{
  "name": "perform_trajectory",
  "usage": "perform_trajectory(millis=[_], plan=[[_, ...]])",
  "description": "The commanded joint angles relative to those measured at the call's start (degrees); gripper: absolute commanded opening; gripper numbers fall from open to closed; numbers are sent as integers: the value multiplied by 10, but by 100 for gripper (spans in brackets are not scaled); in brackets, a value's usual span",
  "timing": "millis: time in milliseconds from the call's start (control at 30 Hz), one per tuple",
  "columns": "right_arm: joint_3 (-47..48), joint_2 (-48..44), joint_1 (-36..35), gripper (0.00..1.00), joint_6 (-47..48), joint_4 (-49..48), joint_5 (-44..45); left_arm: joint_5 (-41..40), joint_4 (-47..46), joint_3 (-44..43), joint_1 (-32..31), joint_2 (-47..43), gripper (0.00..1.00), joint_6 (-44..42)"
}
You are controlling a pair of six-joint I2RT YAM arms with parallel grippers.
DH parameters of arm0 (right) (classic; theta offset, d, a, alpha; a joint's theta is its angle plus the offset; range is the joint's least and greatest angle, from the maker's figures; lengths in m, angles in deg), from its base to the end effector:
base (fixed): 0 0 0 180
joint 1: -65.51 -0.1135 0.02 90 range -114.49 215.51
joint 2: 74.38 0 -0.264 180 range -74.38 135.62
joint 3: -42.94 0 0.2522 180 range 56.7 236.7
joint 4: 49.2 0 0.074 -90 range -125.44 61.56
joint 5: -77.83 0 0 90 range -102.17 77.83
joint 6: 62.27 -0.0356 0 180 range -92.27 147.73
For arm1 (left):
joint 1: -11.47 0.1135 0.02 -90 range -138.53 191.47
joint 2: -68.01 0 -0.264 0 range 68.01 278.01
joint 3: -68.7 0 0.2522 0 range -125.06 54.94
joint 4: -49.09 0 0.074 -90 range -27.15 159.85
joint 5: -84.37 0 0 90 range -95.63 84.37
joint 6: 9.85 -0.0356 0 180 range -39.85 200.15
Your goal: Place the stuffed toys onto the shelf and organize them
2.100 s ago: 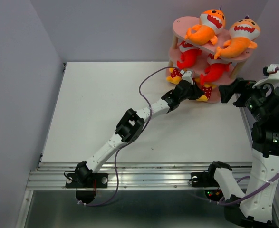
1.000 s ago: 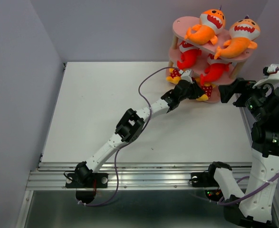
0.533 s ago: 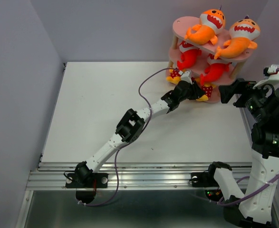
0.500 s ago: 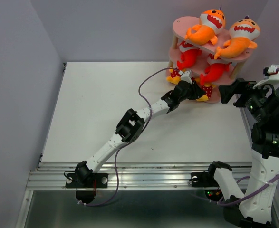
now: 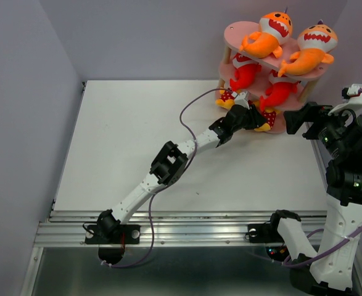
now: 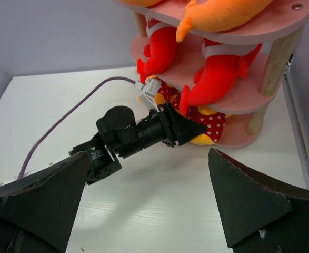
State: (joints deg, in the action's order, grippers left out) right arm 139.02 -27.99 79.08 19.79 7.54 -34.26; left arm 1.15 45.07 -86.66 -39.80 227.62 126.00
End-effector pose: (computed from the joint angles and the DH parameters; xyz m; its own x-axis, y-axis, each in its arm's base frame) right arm 0.1074 -0.0121 0.4838 -0.1382 0.1650 -0.9765 -0.1275 0.9748 0.1828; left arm 0.3898 -0.4928 0.1864 -0.6106 -0.3775 -0.6962 0.5892 0.3708 -0.7178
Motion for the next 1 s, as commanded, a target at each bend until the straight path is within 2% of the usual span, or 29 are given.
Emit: perform_trajectory(millis=[0,333,600,967], plan=[[-3,-7,5,100,-2,-28,-1,4,-34,-30,4,-13,46,2],[-5,-10,5,100,-1,-29,1,6,-35,-25,4,-15,52,4],[-4,-10,5,100,-1,-30,2,2,-35,-21,4,-18,63,3],[-6,-11,5,100,0,-28,6,2,-39,-18,4,-22,67,6]])
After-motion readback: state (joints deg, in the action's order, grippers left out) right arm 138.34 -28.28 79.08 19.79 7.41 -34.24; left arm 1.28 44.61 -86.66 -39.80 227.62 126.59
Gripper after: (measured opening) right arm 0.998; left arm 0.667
